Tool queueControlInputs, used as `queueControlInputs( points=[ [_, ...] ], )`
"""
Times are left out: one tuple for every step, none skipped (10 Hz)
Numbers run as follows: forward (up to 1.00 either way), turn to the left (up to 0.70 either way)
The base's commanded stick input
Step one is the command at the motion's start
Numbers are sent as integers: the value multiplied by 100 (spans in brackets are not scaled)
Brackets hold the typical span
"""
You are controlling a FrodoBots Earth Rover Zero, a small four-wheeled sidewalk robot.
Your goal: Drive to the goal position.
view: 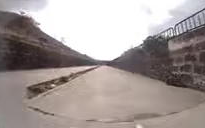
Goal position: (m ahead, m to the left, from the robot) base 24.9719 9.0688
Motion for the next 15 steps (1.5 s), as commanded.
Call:
queueControlInputs(
  points=[
    [100, 0],
    [100, 0],
    [100, 0],
    [100, 0],
    [100, 0],
    [100, 0],
    [100, 0],
    [100, 0],
    [100, 0],
    [100, 0],
    [100, 0],
    [100, 0],
    [100, 0],
    [100, 0],
    [100, 0]
  ],
)
